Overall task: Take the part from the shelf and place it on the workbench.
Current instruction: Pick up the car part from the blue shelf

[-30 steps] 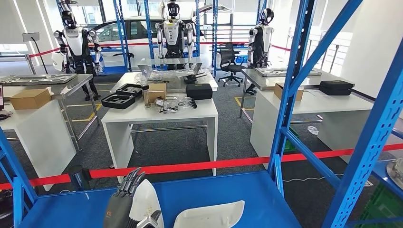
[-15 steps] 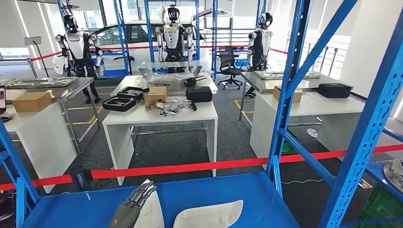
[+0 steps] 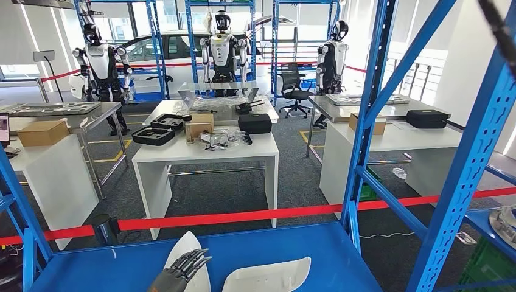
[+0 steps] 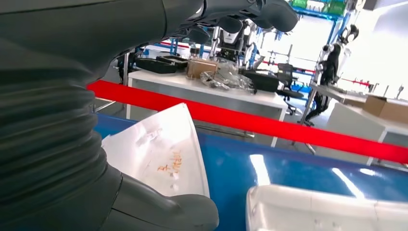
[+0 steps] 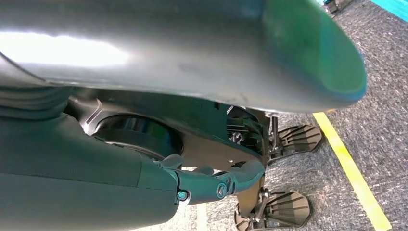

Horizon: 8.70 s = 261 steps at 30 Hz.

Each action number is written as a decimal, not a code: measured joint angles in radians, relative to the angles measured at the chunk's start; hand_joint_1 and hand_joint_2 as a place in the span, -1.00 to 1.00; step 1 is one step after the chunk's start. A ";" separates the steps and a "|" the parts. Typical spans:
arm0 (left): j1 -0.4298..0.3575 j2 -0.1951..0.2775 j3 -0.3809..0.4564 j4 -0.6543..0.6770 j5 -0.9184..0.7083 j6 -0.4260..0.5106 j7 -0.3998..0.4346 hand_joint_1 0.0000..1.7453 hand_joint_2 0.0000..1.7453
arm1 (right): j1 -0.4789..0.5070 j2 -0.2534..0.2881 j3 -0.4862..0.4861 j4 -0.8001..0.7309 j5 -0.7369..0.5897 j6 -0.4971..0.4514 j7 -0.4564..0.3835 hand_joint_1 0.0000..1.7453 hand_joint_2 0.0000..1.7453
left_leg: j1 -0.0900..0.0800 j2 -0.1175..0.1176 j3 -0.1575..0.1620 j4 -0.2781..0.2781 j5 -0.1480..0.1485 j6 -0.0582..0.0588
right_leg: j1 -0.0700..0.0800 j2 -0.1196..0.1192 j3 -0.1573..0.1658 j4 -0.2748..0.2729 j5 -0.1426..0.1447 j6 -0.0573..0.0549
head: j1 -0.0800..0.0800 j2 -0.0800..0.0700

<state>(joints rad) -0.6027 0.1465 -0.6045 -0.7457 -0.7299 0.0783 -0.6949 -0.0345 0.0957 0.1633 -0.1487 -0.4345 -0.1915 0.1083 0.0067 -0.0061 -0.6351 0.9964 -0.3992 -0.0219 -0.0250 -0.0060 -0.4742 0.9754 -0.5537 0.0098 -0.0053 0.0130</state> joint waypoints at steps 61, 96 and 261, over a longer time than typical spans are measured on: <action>-0.103 -0.033 -0.157 0.409 -0.100 0.012 0.128 -1.00 1.00 | -0.001 -0.002 0.015 0.000 -0.029 0.007 -0.015 -1.00 -1.00 | 0.000 0.000 0.009 0.000 0.000 0.000 | 0.000 0.000 0.008 0.000 0.000 0.000 | 0.000 0.000; -0.132 -0.044 -0.006 0.421 -0.249 0.265 0.721 -1.00 1.00 | -0.001 -0.002 0.019 0.000 -0.035 -0.003 -0.010 -1.00 1.00 | 0.000 0.000 0.009 0.000 0.000 0.000 | 0.000 0.000 0.009 0.000 0.000 0.000 | 0.000 0.000; -0.323 0.280 -0.052 0.238 0.307 -0.806 -0.002 -1.00 1.00 | -0.002 -0.002 0.058 0.000 -0.075 0.006 0.000 -1.00 1.00 | -0.011 -0.004 0.014 0.024 -0.038 -0.007 | 0.011 0.014 -0.126 0.077 0.052 -0.031 | -0.002 0.000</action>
<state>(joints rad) -0.9255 0.4269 -0.6566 -0.5076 -0.4228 -0.7278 -0.6973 -0.0363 0.0938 0.2216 -0.1488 -0.5093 -0.1852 0.1080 -0.0048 -0.0104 -0.6215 1.0206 -0.4370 -0.0294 -0.0141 0.0083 -0.5999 1.0529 -0.5017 -0.0213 -0.0072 0.0130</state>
